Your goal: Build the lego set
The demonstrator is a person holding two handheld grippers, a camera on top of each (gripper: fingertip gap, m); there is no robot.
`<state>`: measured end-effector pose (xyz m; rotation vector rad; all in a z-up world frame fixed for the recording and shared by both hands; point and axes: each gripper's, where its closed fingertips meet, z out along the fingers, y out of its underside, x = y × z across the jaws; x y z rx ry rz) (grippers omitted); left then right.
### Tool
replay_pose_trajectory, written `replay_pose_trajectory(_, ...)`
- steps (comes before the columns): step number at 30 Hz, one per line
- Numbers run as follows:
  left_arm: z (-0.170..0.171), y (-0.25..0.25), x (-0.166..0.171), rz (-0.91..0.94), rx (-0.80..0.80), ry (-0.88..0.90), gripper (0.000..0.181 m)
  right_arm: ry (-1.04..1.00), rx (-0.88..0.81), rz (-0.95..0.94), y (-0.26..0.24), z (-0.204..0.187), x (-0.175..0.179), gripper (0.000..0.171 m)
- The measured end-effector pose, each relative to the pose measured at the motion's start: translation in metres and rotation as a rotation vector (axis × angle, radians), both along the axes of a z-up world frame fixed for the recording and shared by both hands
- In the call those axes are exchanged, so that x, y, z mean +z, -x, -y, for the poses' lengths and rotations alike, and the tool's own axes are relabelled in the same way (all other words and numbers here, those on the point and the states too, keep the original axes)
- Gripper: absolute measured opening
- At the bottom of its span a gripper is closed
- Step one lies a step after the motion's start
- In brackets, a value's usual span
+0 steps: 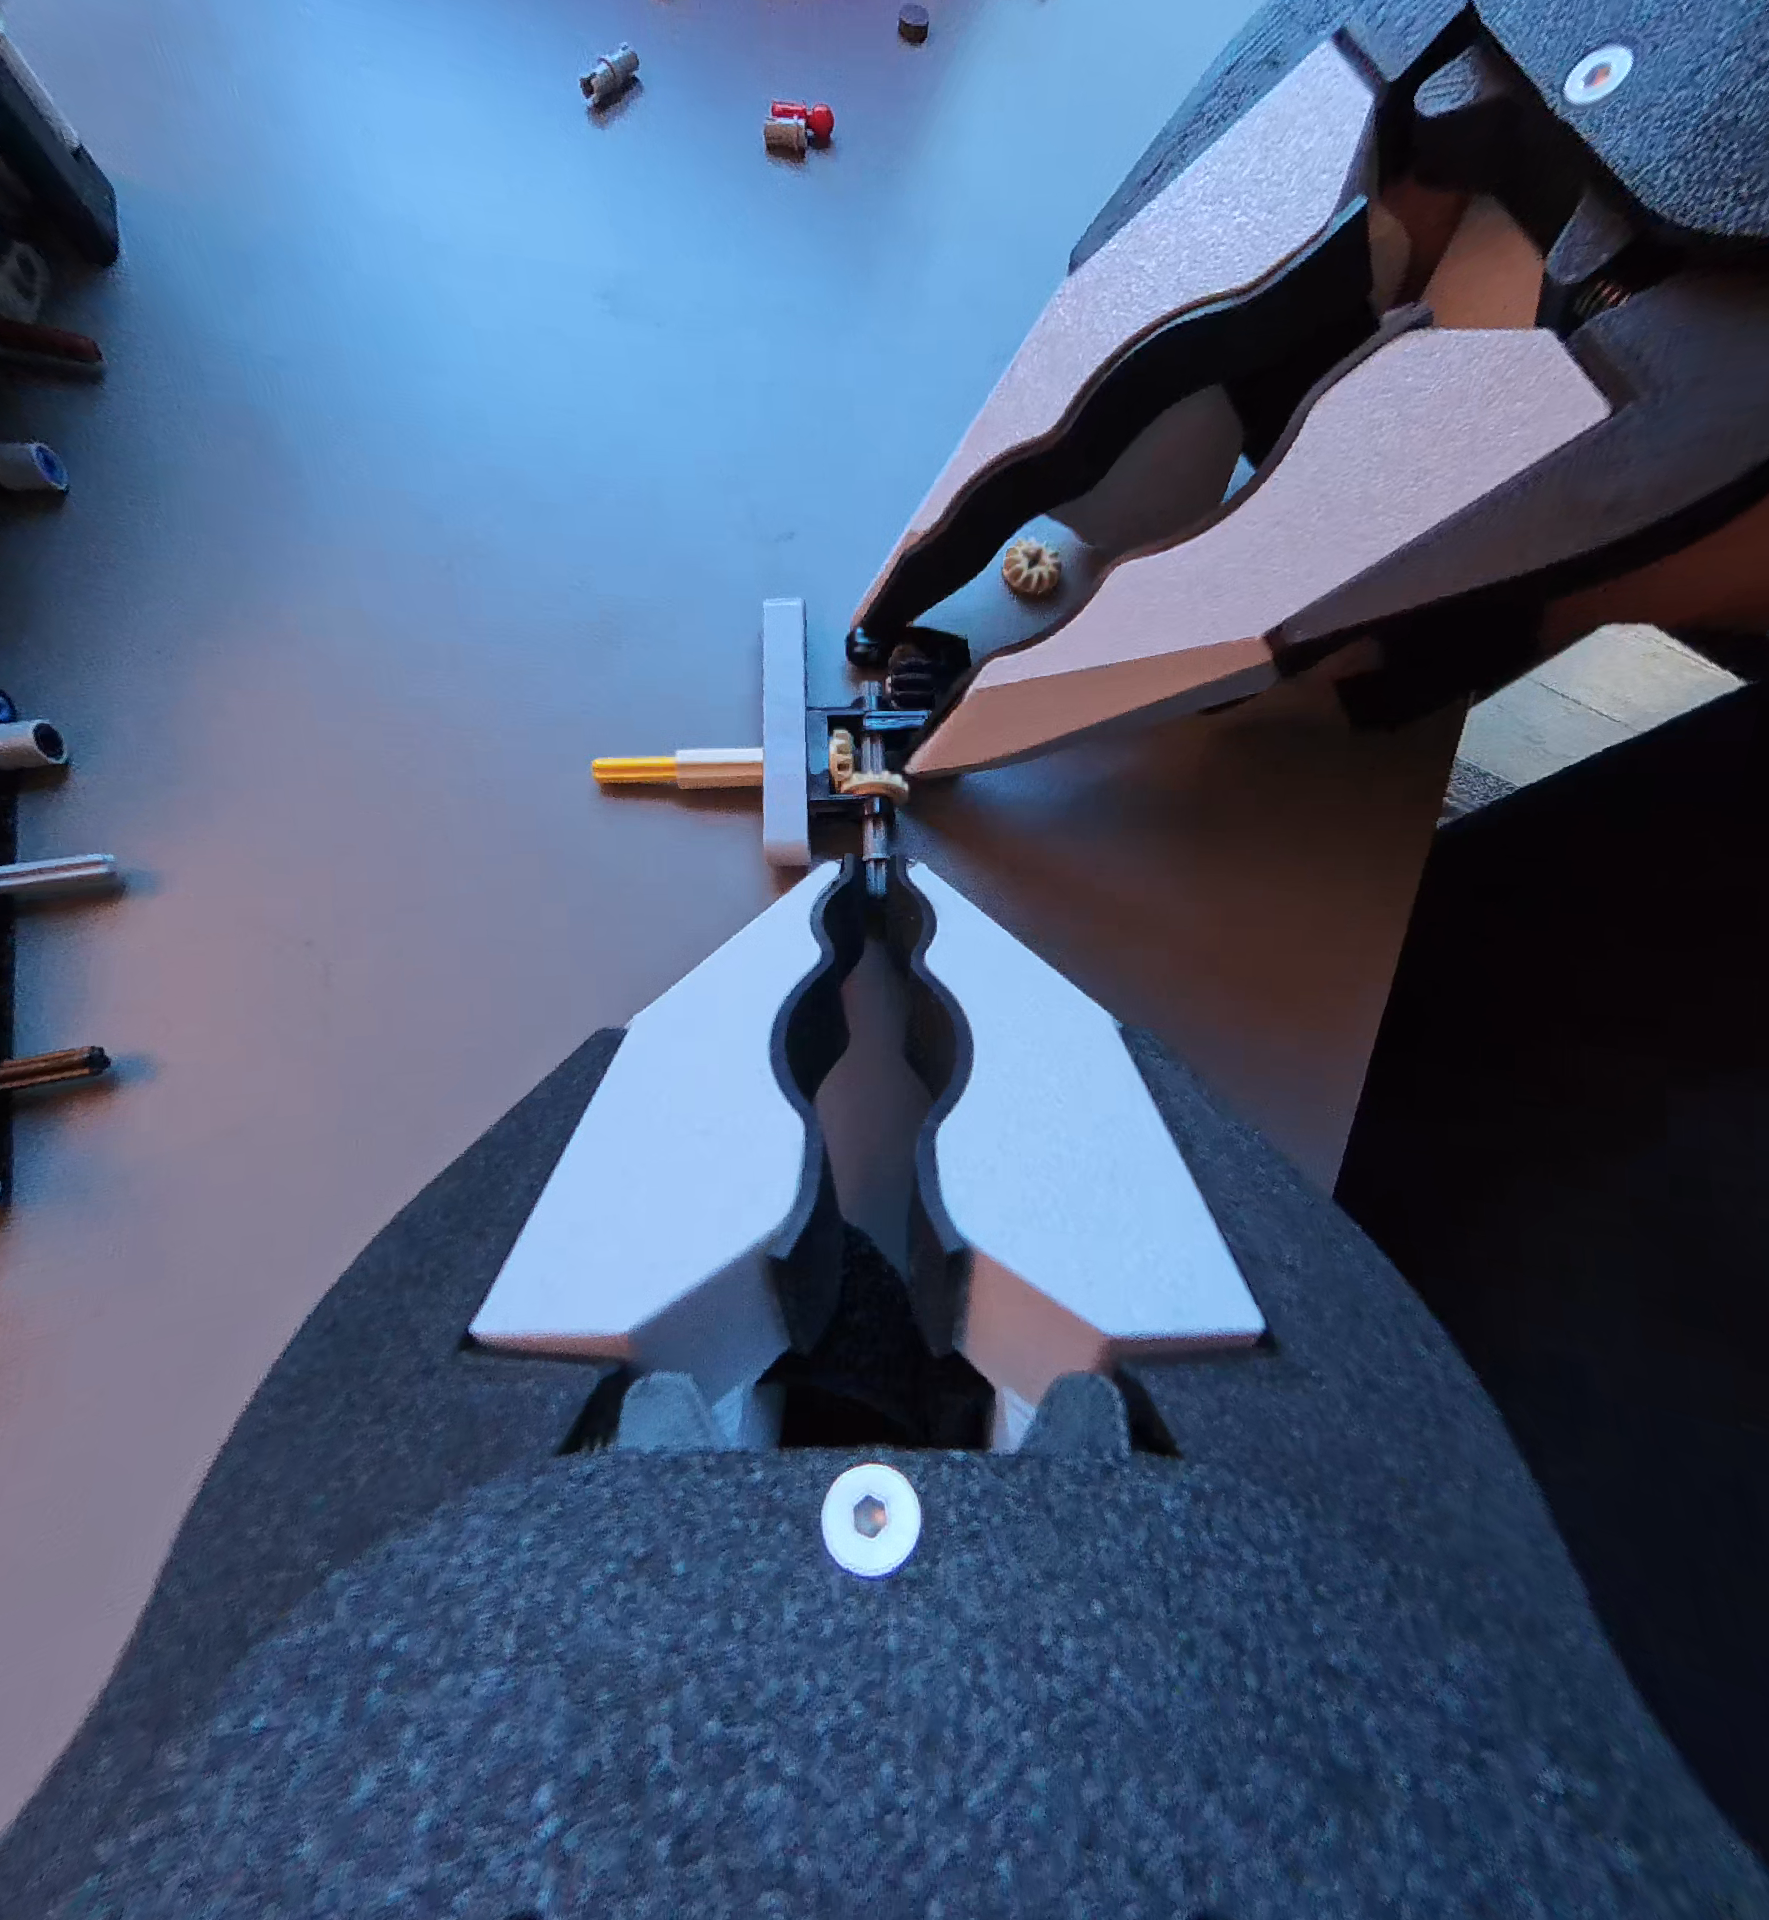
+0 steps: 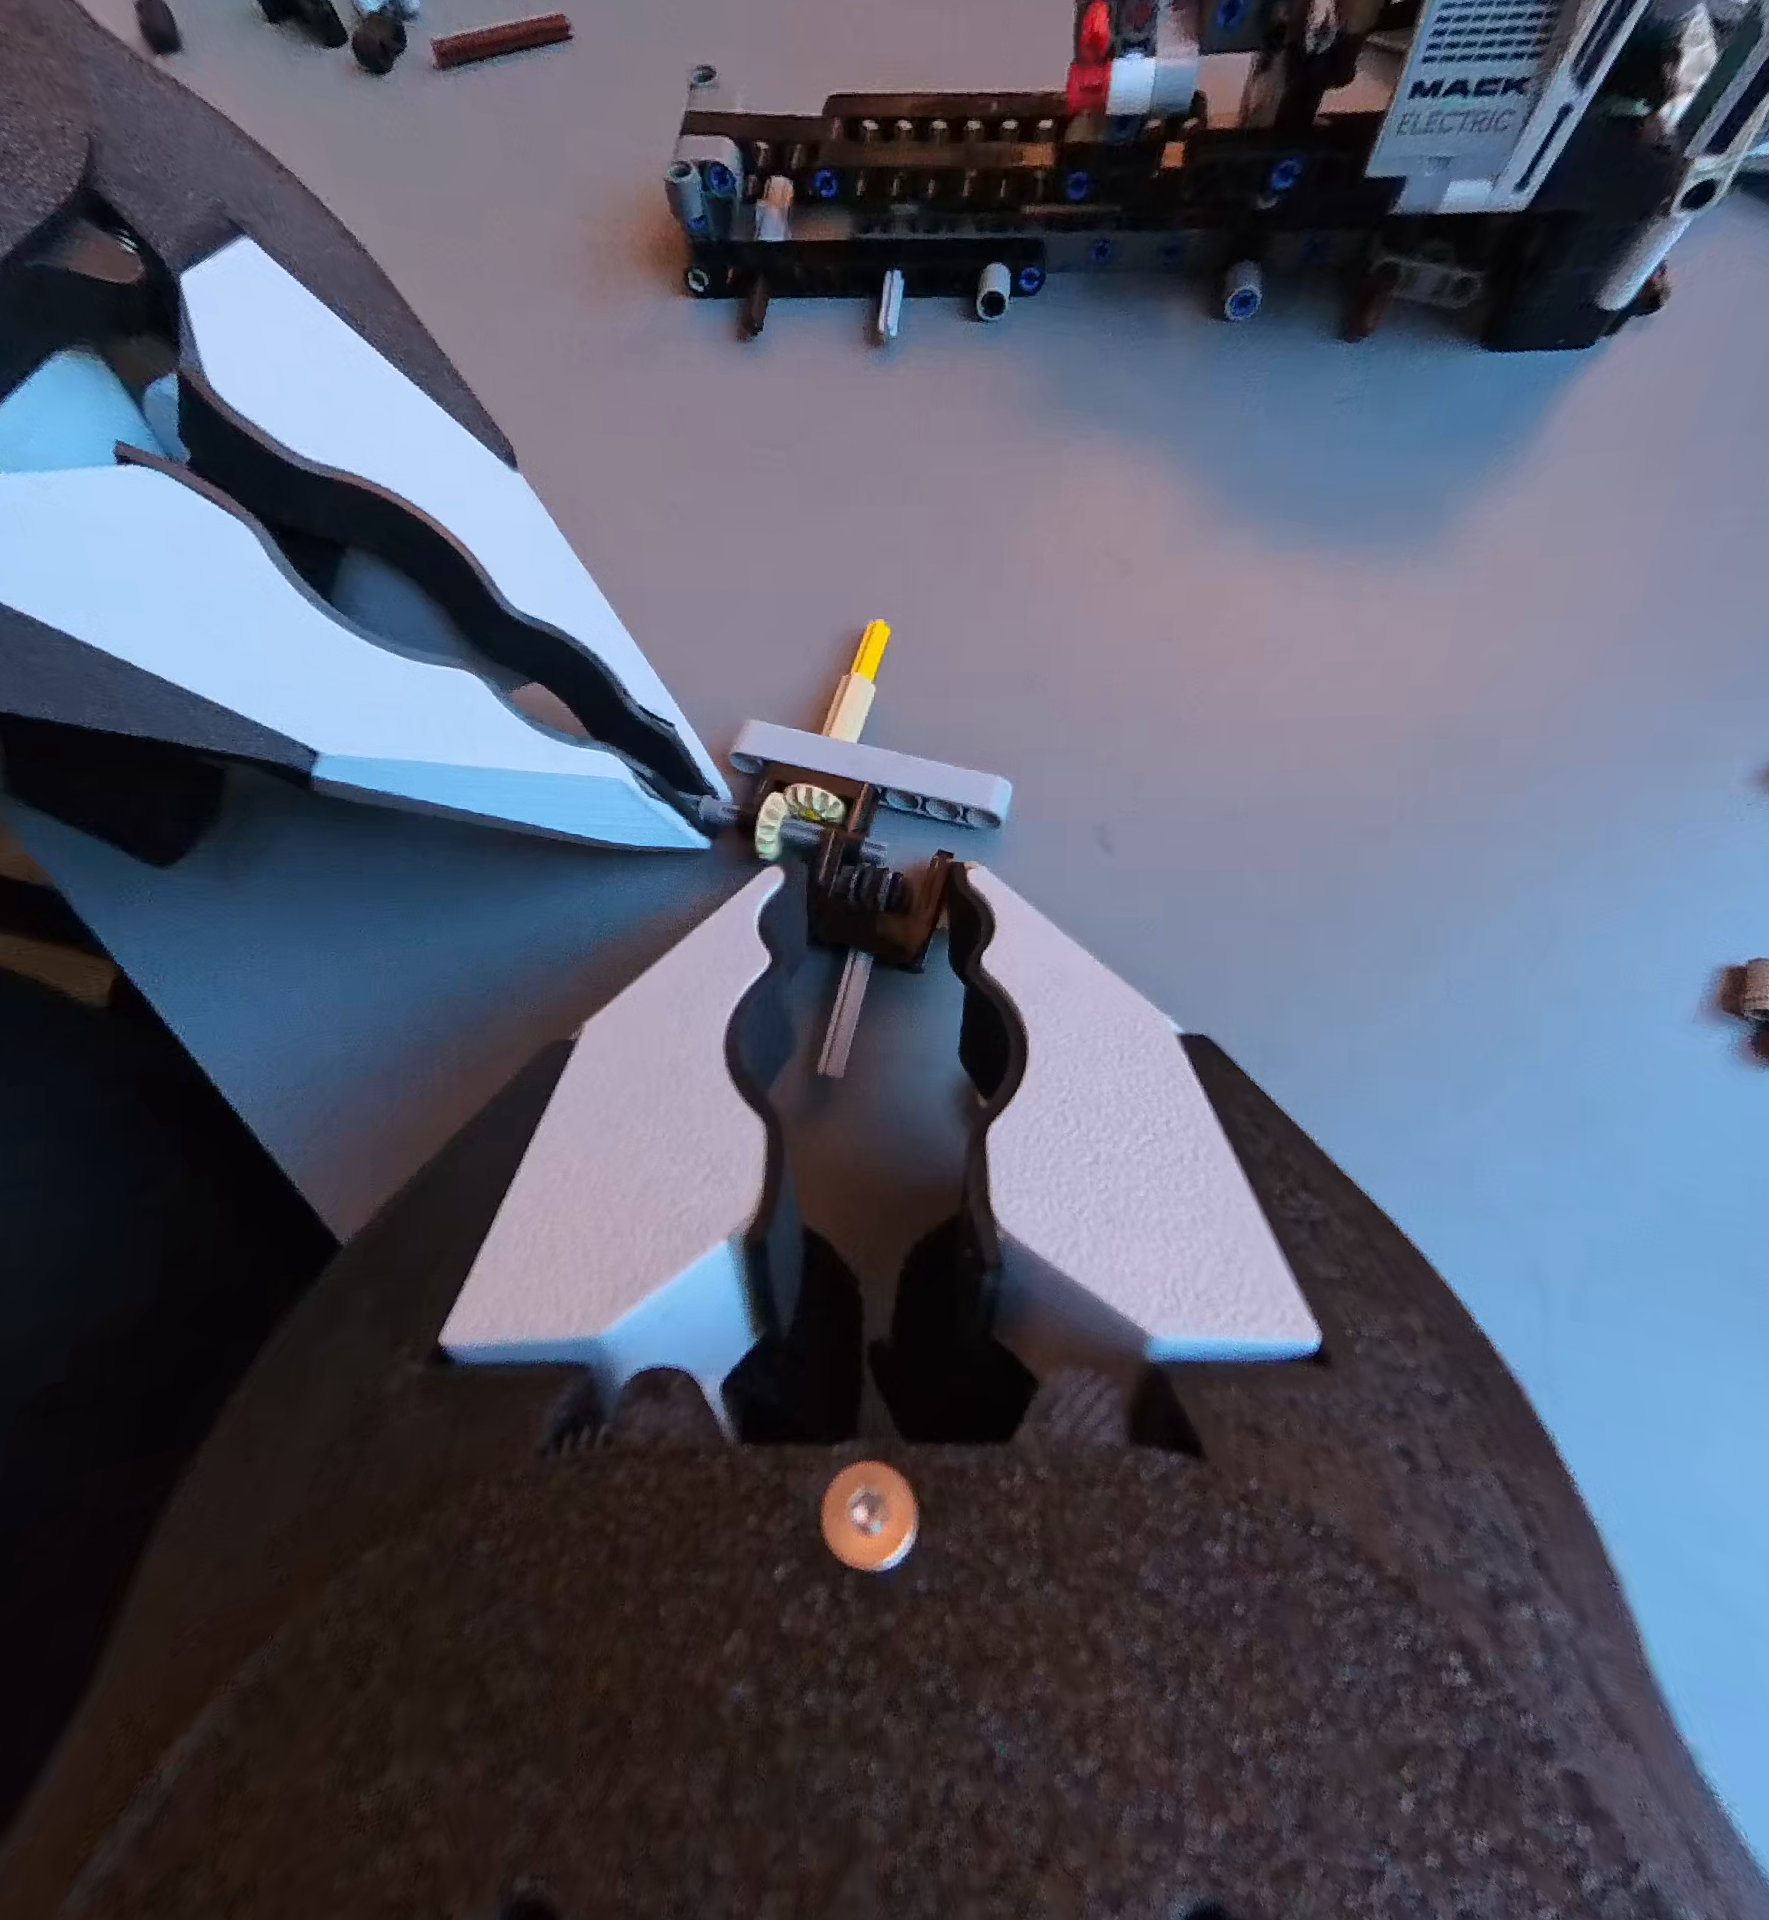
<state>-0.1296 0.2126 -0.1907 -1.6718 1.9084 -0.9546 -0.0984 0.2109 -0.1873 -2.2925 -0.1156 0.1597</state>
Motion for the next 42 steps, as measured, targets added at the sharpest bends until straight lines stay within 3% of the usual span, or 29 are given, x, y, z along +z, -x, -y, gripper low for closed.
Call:
replay_pose_trajectory(3, 0.000, 0.002, 0.000, -0.004, -0.004, 0.014, 0.001, -0.009, 0.027, 0.059, 0.003, 0.000, 0.000, 0.026)
replay_pose_trajectory(12, -0.001, -0.001, 0.000, 0.006, -0.009, -0.023, 0.001, 0.008, 0.008, 0.006, 0.002, 0.000, 0.000, 0.027)
replay_pose_trajectory(16, 0.000, -0.004, 0.000, 0.012, -0.012, -0.053, 0.002, -0.051, 0.044, -0.091, 0.005, -0.003, 0.016, 0.039)
replay_pose_trajectory(20, 0.002, -0.004, 0.000, 0.017, -0.043, -0.072, 0.001, -0.040, 0.225, -0.163, -0.004, 0.001, 0.026, 0.046)
replay_pose_trajectory(22, 0.008, -0.002, 0.000, 0.015, -0.111, -0.056, 0.002, -0.029, 0.370, -0.107, -0.012, 0.007, 0.022, 0.042)
replay_pose_trajectory(27, 0.007, 0.008, 0.000, 0.002, -0.287, -0.011, 0.002, 0.019, 0.646, -0.170, -0.020, 0.016, 0.014, 0.029)
replay_pose_trajectory(36, 0.008, 0.011, 0.000, -0.006, -0.401, 0.013, 0.002, -0.046, 0.844, 0.103, -0.001, 0.007, -0.002, 0.013)
replay_pose_trajectory(42, 0.009, 0.010, 0.000, -0.014, -0.412, 0.037, 0.002, -0.034, 0.884, 0.067, 0.003, 0.010, -0.003, 0.007)
